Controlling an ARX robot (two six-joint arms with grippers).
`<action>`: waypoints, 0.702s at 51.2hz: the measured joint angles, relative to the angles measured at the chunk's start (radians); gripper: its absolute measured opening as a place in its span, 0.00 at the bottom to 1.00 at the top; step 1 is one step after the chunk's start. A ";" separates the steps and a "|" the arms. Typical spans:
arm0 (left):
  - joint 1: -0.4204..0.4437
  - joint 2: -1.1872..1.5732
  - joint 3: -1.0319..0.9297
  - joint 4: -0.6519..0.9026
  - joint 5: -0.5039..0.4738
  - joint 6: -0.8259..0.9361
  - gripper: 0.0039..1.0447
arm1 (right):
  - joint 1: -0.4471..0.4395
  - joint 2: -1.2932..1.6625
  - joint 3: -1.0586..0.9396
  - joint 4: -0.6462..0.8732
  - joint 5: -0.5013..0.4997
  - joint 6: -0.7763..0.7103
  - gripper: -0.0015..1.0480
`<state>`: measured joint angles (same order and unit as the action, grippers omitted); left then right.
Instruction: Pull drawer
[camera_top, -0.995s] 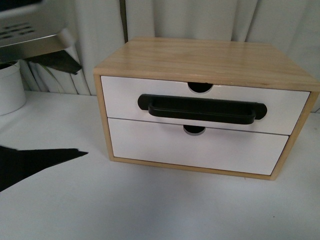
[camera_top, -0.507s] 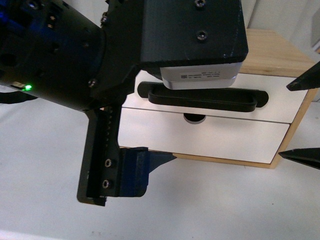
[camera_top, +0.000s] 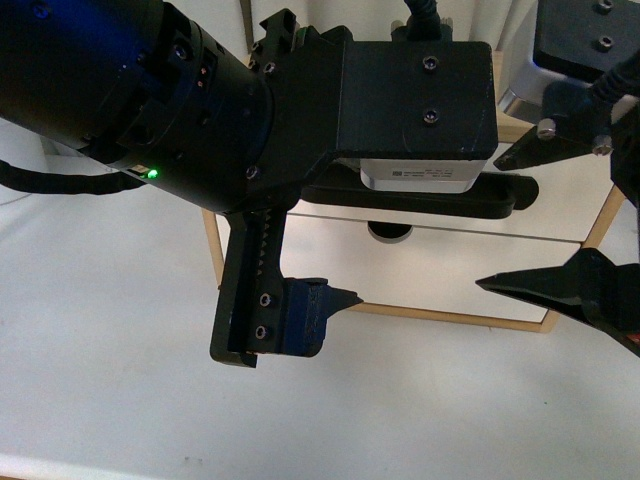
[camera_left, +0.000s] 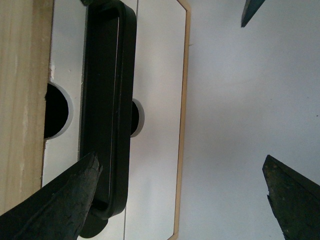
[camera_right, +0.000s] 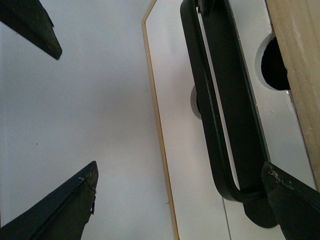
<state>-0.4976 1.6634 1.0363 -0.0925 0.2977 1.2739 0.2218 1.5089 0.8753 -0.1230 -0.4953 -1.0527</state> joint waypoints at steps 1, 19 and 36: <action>0.000 0.002 0.001 0.000 -0.001 0.001 0.95 | 0.001 0.005 0.001 0.005 -0.004 0.004 0.91; 0.000 0.072 0.047 0.012 -0.022 0.041 0.95 | 0.007 0.068 0.004 0.066 -0.013 0.037 0.91; 0.007 0.129 0.093 0.003 -0.055 0.089 0.95 | 0.001 0.086 0.005 0.092 -0.014 0.056 0.91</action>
<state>-0.4908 1.7920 1.1297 -0.0898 0.2428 1.3624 0.2230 1.5951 0.8806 -0.0307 -0.5098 -0.9970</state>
